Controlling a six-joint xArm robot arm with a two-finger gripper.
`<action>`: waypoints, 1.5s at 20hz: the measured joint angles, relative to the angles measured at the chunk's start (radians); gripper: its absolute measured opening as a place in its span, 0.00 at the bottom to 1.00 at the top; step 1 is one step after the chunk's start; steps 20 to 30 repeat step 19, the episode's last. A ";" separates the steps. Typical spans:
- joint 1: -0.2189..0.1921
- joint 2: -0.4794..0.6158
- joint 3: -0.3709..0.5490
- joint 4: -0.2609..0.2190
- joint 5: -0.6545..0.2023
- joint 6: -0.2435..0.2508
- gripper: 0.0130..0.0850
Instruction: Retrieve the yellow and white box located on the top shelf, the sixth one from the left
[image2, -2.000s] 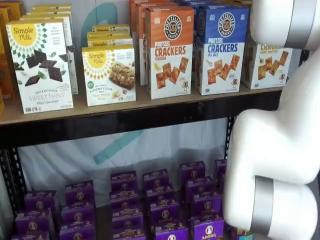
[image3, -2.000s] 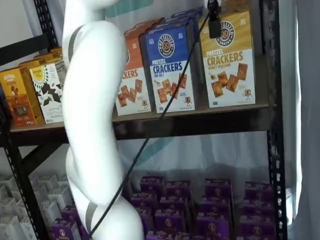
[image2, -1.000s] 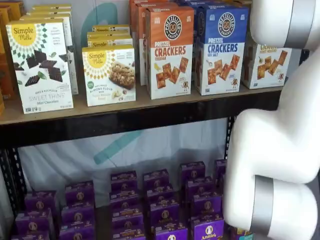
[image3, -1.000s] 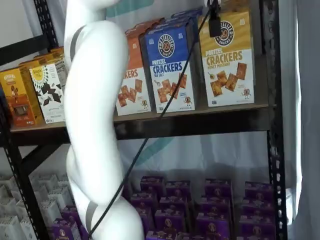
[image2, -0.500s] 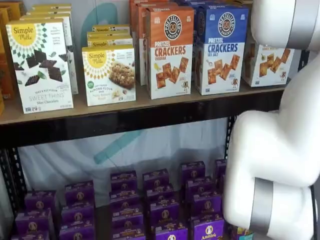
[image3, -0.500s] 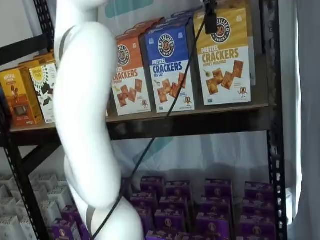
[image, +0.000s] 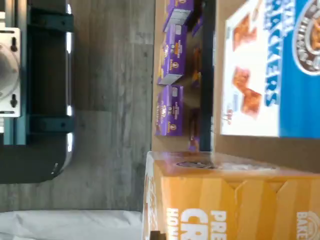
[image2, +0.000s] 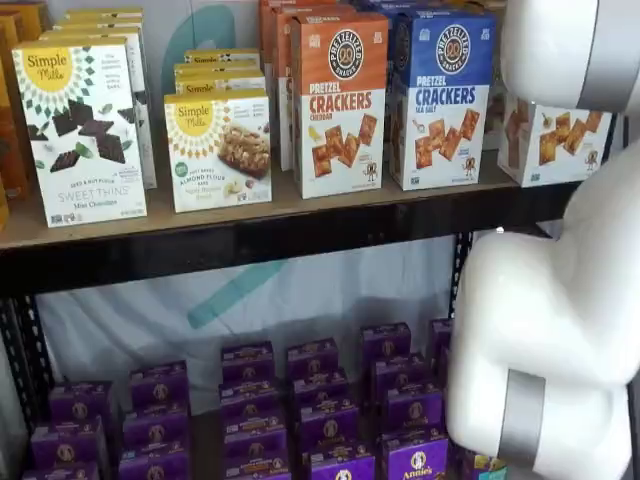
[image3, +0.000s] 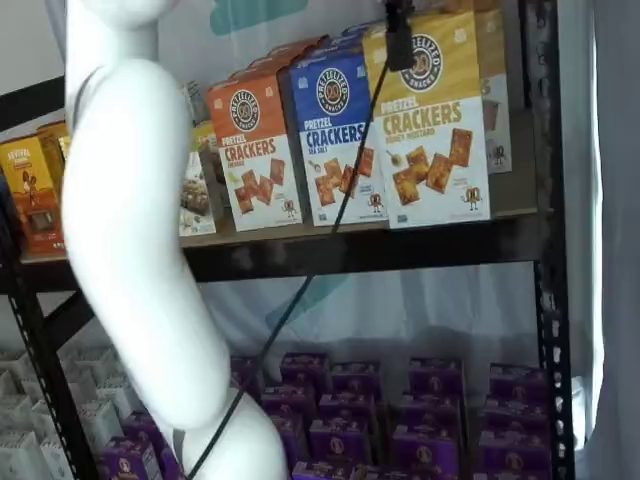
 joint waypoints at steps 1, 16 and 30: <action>0.000 -0.017 0.015 -0.004 0.003 -0.001 0.67; 0.033 -0.217 0.215 -0.027 0.066 0.026 0.67; 0.035 -0.231 0.231 -0.025 0.064 0.028 0.67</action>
